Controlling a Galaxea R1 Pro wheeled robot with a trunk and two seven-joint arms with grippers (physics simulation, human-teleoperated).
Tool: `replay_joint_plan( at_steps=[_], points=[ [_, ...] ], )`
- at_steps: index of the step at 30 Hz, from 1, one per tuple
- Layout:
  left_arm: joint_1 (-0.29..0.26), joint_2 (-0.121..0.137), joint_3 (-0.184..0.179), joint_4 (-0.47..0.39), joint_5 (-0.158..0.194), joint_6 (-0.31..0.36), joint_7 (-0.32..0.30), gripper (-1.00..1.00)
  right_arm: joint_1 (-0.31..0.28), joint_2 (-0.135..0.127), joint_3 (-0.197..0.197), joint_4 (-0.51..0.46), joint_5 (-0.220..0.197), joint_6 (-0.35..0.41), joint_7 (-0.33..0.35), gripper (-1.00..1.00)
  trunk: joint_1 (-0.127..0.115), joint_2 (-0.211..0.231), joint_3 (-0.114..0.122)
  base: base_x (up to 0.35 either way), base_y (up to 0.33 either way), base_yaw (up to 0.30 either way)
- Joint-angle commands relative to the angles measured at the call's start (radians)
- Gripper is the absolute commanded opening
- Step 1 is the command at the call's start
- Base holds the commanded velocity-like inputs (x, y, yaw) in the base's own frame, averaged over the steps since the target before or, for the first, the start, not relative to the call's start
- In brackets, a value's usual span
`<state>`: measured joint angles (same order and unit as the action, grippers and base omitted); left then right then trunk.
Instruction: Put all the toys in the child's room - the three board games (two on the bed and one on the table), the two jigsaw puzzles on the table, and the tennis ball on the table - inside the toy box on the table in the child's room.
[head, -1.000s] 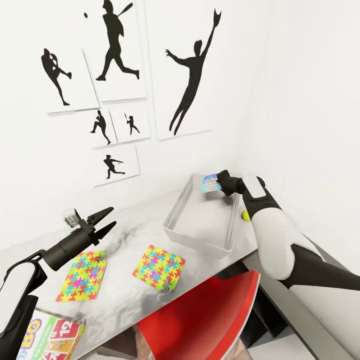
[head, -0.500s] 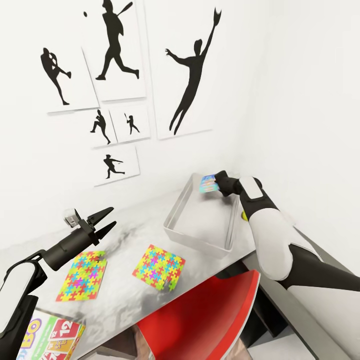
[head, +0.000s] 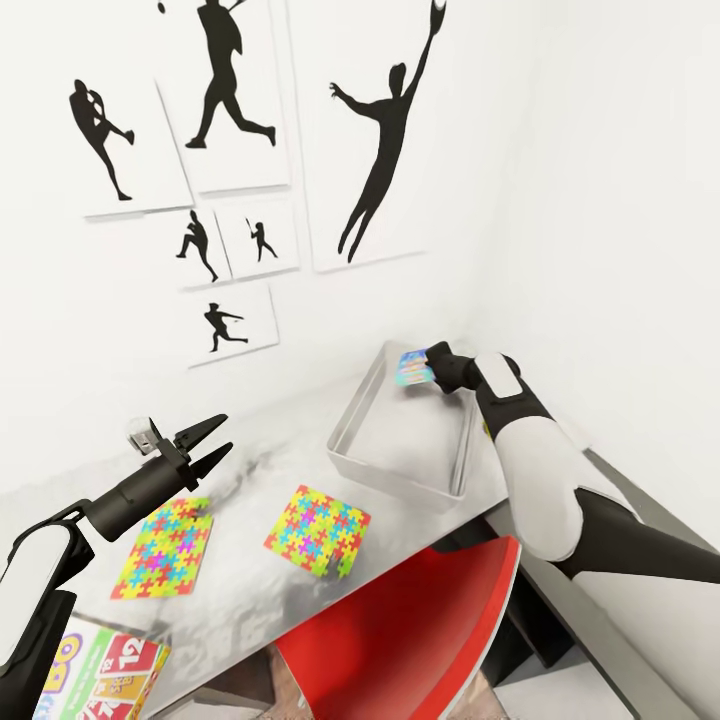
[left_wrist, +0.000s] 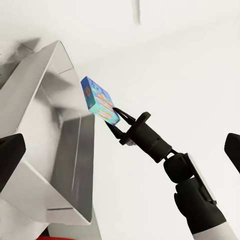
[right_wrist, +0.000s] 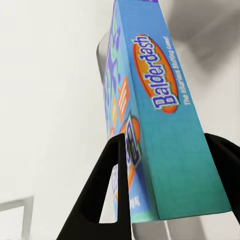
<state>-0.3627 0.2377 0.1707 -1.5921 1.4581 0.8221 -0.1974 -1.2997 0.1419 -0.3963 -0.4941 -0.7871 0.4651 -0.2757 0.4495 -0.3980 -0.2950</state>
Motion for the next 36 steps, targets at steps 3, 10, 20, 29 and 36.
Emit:
replay_joint_plan(
  at_steps=[3, 10, 20, 29, 36],
  points=[
    [-0.001, 0.0, 0.001, 0.0, -0.002, 0.005, -0.004, 1.0, -0.001, 0.004, -0.004, -0.002, -0.011, 0.002, -0.009, -1.0, 0.001, -0.002, -0.007, 0.0, 0.0, 0.0],
    [-0.001, 0.0, 0.001, 0.0, -0.002, 0.005, -0.003, 1.0, -0.001, 0.005, -0.003, -0.001, -0.011, 0.001, -0.01, -1.0, 0.001, -0.002, -0.018, 0.0, 0.0, 0.0],
    [-0.001, -0.001, -0.003, 0.001, -0.002, 0.005, -0.001, 1.0, -0.003, 0.004, -0.001, -0.001, -0.01, 0.001, -0.01, -1.0, 0.001, -0.002, -0.034, 0.0, 0.0, 0.0],
    [-0.002, 0.0, -0.026, 0.002, -0.002, 0.003, 0.0, 1.0, -0.004, 0.001, -0.001, -0.002, -0.009, 0.001, -0.01, -1.0, 0.001, -0.002, -0.048, 0.0, 0.0, 0.0],
    [-0.002, 0.0, -0.03, 0.003, -0.002, 0.003, 0.0, 1.0, -0.005, 0.003, -0.001, -0.003, -0.009, -0.001, -0.01, -1.0, 0.001, -0.002, -0.055, 0.0, 0.0, 0.0]
  ],
)
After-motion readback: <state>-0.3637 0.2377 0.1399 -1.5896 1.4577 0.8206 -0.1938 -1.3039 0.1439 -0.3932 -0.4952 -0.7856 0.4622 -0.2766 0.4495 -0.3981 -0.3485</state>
